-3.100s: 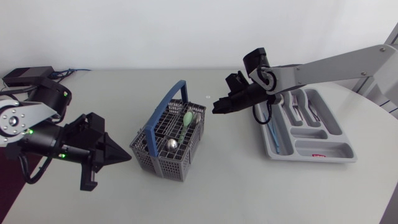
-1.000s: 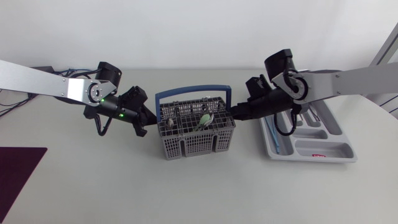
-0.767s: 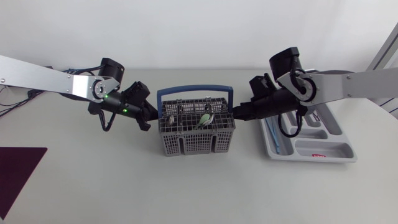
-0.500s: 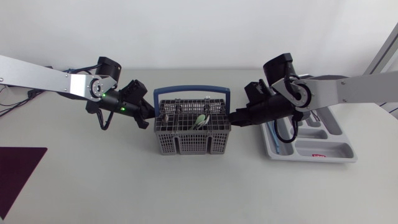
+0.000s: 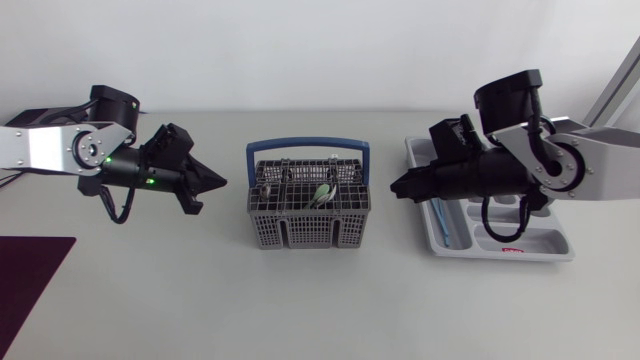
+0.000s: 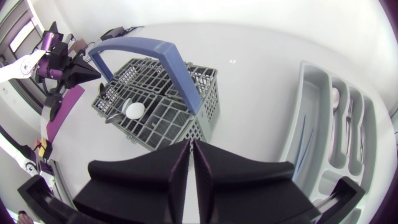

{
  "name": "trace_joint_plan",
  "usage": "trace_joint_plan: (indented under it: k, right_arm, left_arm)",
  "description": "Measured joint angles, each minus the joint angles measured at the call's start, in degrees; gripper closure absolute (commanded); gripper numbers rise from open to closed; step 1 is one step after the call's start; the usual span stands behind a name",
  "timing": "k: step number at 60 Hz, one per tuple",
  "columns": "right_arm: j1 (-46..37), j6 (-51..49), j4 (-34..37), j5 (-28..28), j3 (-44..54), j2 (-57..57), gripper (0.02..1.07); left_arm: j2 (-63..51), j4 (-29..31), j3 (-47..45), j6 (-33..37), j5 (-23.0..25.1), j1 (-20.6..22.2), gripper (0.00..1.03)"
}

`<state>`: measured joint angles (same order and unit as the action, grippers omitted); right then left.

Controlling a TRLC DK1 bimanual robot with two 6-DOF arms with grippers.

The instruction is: Unload the cutlery basket into the drawer organizer.

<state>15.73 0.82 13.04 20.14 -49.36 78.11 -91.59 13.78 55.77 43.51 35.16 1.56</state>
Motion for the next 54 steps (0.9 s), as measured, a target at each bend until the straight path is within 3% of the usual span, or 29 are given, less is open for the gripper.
trace_joint_plan:
  k: [6,12,21,36,51,54]
  right_arm:
    - [-0.1,-0.6,0.0,0.2,1.4,-2.4,0.82]
    - [-0.1,-1.3,0.0,0.6,2.8,-4.5,0.62]
    - [0.0,-2.6,0.7,0.6,4.6,-6.9,0.4]
    - [0.0,-3.6,6.5,3.9,4.6,-9.5,0.38]
    - [1.5,2.0,9.1,4.3,0.5,-9.0,0.38]
    - [2.3,3.3,9.5,5.7,-0.5,-8.7,0.31]
  left_arm:
    - [5.7,0.0,-4.0,0.0,0.2,0.0,0.85]
    - [10.9,0.3,-6.8,-0.4,0.1,1.3,0.84]
    - [18.4,3.7,-7.4,-3.7,-3.8,7.0,0.84]
    - [23.6,5.5,-7.4,-7.9,-9.9,15.0,0.84]
    - [26.6,5.9,-9.4,-9.1,-10.9,15.1,0.84]
    - [27.4,6.1,-10.1,-9.0,-11.1,15.1,0.84]
